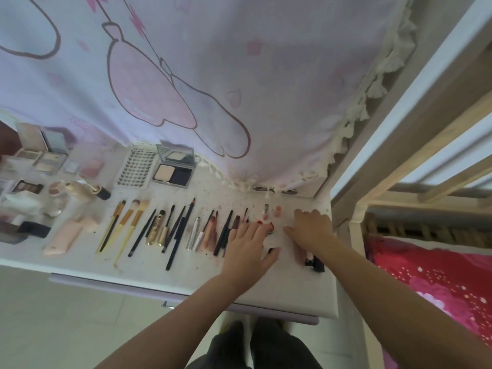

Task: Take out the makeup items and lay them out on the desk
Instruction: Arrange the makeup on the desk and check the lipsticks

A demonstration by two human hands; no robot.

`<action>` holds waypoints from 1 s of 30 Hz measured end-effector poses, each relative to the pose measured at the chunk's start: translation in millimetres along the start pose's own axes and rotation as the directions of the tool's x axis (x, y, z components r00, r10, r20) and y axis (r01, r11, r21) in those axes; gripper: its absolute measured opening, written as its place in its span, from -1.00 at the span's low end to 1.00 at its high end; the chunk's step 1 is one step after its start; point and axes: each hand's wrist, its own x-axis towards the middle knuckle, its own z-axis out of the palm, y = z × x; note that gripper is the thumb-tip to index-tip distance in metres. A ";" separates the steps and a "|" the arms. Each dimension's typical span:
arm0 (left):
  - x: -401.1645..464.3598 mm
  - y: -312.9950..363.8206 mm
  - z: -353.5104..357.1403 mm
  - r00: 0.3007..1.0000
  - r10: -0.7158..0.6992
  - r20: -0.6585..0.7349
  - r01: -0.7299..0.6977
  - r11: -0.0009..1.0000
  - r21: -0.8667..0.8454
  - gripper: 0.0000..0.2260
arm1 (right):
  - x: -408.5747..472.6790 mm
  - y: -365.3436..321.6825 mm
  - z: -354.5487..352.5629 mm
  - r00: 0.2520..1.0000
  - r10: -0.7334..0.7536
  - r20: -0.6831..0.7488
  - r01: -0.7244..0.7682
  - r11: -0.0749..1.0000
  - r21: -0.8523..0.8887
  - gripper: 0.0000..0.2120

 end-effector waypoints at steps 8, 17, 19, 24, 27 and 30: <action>27.8 24.5 7.6 0.999 0.037 -0.002 -0.037 0.997 0.075 -0.81 | 4.7 6.7 -5.0 0.998 -0.022 0.056 0.009 0.976 0.217 -0.68; 51.0 40.9 4.6 0.972 -0.028 0.232 0.007 0.996 0.093 -0.63 | -37.9 41.2 -61.8 0.995 0.053 -0.084 0.020 0.723 0.690 -0.65; 52.6 42.5 1.5 0.972 0.002 0.233 -0.028 0.994 0.107 -0.62 | -49.2 44.1 -64.5 0.998 0.043 -0.044 0.001 0.709 0.705 -0.62; 44.7 45.3 -8.2 0.954 0.085 0.287 -0.090 0.996 0.004 -0.67 | -71.0 44.2 -61.8 0.999 -0.005 -0.042 0.035 0.668 0.744 -0.64; 45.1 40.9 -22.1 0.911 0.124 0.394 -0.079 0.989 -0.128 -0.73 | -80.5 39.9 -54.5 0.998 -0.048 -0.039 0.060 0.587 0.807 -0.66; 44.8 36.3 -36.9 0.875 0.167 0.454 0.016 0.927 -0.374 -0.78 | -88.8 36.7 -46.8 0.993 -0.083 -0.081 0.110 0.459 0.882 -0.72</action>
